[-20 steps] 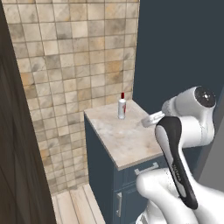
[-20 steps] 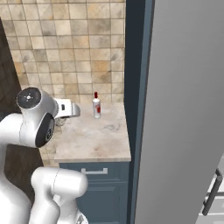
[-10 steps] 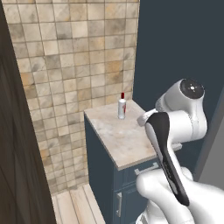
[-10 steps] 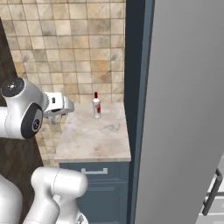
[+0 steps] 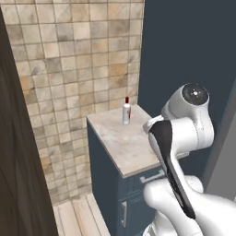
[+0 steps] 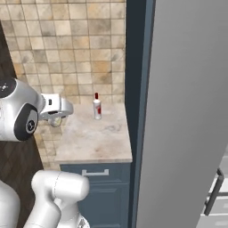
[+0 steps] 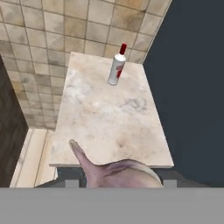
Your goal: Place the liquors on the top shelf of the fridge to keep them out of children's reach, and place the garlic on lower shelves for easy access.
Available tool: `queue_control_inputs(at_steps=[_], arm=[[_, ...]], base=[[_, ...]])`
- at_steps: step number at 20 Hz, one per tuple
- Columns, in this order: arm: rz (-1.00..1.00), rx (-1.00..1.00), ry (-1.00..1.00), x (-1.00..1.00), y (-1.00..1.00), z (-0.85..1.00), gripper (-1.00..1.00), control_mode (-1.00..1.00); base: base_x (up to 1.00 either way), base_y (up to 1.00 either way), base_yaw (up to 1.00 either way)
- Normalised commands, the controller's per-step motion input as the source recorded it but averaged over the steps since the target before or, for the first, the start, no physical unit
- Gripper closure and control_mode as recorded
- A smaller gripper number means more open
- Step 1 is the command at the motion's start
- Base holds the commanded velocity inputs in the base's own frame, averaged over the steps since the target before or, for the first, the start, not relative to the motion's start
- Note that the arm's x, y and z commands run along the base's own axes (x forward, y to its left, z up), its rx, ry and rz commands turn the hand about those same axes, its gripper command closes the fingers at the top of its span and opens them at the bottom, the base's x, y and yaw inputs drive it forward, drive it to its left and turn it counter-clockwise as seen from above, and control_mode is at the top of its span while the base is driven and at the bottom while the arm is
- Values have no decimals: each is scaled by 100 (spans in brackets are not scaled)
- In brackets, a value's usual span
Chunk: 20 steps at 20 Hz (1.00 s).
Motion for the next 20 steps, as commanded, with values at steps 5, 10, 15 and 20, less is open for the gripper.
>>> queue_control_inputs(at_steps=[5,10,15,20], arm=[[0,0,0,0,0,0,100,100],[0,0,0,0,0,0,100,100],[0,0,0,0,0,0,100,100],[0,0,0,0,0,0,100,100]], base=[[-70,-18,-4],[-67,-33,-2],[-11,-60,0],[0,-76,0]])
